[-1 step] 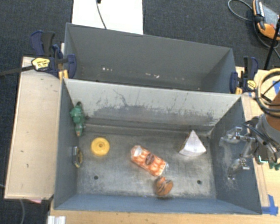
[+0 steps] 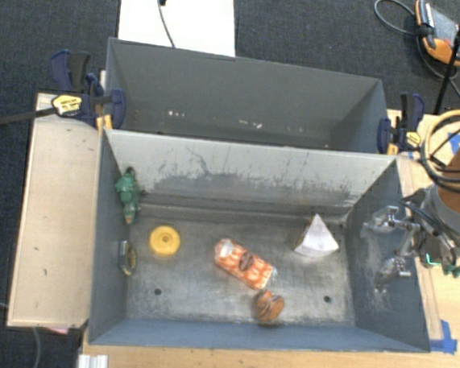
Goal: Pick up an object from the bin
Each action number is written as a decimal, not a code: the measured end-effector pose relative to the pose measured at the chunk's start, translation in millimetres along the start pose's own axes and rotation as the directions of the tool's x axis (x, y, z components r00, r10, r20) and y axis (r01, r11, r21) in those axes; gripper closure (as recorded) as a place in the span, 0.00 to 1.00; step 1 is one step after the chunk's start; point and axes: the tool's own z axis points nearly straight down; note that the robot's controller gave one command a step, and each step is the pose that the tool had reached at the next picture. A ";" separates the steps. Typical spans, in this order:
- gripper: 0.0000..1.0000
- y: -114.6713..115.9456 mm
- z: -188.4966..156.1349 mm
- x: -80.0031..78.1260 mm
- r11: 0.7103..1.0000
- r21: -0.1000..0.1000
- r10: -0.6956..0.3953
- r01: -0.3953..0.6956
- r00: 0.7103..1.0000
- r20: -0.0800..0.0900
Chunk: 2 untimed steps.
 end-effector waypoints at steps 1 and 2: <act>0.00 12.7 45.3 -13.3 0.999 0.002 -0.038 0.038 0.999 0.008; 0.00 62.7 60.6 0.1 1.000 -0.001 0.023 -0.023 1.000 -0.006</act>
Offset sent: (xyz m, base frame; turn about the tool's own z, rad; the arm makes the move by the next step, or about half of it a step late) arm -0.0058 0.0884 -0.0564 0.0465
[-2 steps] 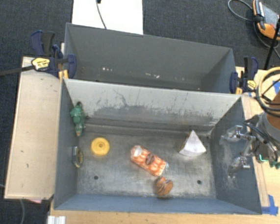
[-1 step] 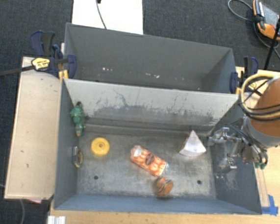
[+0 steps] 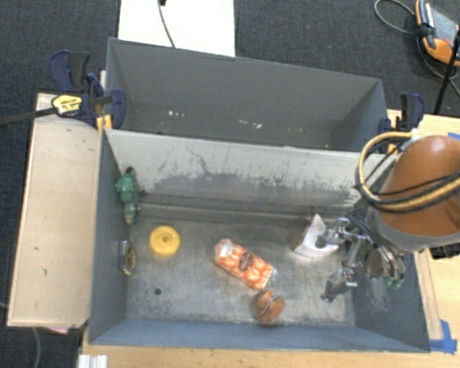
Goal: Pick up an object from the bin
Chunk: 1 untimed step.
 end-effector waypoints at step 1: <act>0.00 15.1 -1.4 1.5 1.000 -0.001 0.023 -0.023 1.000 0.002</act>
Offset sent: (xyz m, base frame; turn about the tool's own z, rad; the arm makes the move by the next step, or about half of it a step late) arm -0.0205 -0.0323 -0.0110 0.0071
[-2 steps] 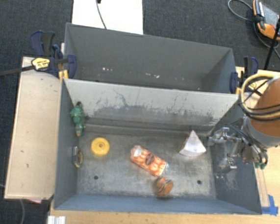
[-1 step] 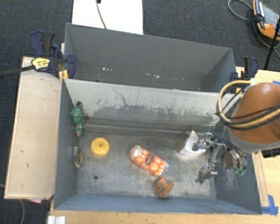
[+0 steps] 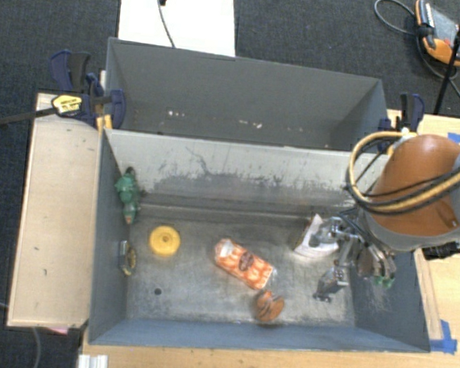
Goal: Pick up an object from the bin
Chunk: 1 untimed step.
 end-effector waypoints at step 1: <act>0.00 -13.1 35.4 -26.8 1.000 -0.001 0.011 -0.011 1.000 0.004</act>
Offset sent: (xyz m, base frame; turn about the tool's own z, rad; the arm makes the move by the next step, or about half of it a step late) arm -0.0270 -0.0773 -0.0848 -0.1000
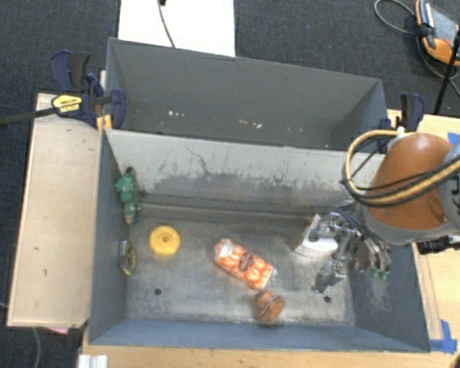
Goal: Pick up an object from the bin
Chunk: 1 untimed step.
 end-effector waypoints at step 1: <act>0.00 -45.1 24.2 32.0 0.996 0.003 -0.084 0.084 0.996 0.007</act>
Offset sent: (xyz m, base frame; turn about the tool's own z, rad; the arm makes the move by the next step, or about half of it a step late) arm -0.0252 -0.0192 -0.0494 0.3723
